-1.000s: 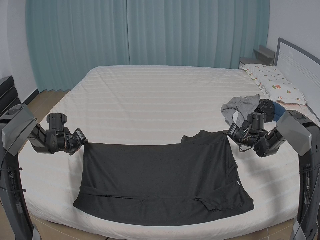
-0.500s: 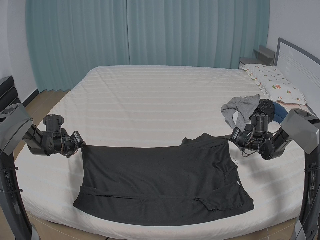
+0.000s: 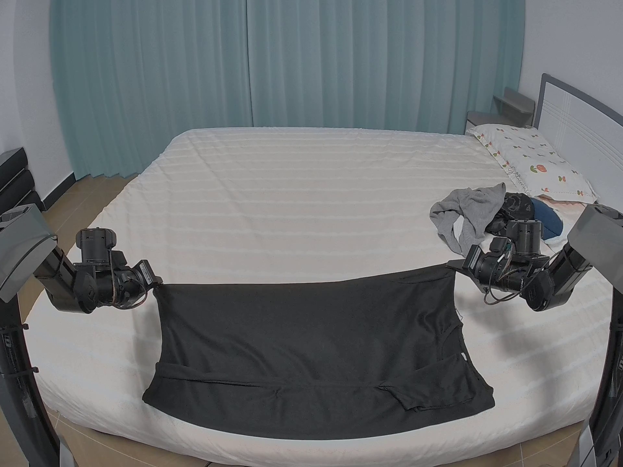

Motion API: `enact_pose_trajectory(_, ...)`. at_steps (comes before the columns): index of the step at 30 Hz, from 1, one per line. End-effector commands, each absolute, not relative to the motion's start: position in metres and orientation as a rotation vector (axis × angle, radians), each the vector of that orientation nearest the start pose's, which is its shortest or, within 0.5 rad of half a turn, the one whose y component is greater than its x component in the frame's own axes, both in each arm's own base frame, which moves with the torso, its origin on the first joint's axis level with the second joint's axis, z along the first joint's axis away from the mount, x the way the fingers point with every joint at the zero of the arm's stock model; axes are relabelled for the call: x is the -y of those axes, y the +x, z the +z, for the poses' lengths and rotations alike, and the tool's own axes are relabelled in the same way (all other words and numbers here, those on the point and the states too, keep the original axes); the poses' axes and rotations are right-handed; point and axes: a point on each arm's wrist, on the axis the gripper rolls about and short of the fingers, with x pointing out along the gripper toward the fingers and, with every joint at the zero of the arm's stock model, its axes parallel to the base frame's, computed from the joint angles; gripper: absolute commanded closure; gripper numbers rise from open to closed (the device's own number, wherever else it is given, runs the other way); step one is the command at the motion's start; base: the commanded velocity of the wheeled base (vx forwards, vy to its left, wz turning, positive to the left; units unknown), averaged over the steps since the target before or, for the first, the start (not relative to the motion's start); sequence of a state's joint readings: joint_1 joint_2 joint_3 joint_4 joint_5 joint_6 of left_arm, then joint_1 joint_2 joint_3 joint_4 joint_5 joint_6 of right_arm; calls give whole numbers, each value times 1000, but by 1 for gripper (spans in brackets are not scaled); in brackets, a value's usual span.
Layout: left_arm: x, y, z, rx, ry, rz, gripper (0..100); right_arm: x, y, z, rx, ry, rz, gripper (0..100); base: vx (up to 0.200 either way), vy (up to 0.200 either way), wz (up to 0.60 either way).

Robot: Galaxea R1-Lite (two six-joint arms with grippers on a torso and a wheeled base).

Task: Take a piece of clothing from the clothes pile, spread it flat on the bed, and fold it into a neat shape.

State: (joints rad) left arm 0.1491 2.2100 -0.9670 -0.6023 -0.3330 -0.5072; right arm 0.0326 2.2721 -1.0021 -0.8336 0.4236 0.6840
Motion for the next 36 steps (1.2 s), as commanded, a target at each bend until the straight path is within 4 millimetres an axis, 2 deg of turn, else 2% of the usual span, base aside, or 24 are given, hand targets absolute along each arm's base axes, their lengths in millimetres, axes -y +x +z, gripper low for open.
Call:
enact_pose_trajectory(1, -51, 391, 43, -637, -642, -22, 100, -19, 412, 51, -530, 745, 293, 100, 0, 0, 0)
enact_pose_trajectory(10, -52, 406, 43, -608, -687, -18, 100, -21, 437, 43, -500, 742, 297, 100, 0, 0, 0)
enact_pose_trajectory(20, -52, 411, 38, -612, -689, -19, 100, -22, 438, 36, -525, 746, 289, 100, 0, 0, 0)
enact_pose_trajectory(27, -53, 409, 39, -616, -689, -14, 100, -19, 434, 40, -526, 747, 289, 100, 0, 0, 0)
enact_pose_trajectory(34, -50, 393, 53, -613, -677, -21, 100, -8, 411, 54, -543, 757, 297, 100, 0, 0, 0)
enact_pose_trajectory(36, -49, 383, 55, -625, -653, -27, 100, -8, 398, 55, -574, 764, 318, 100, 0, 0, 0)
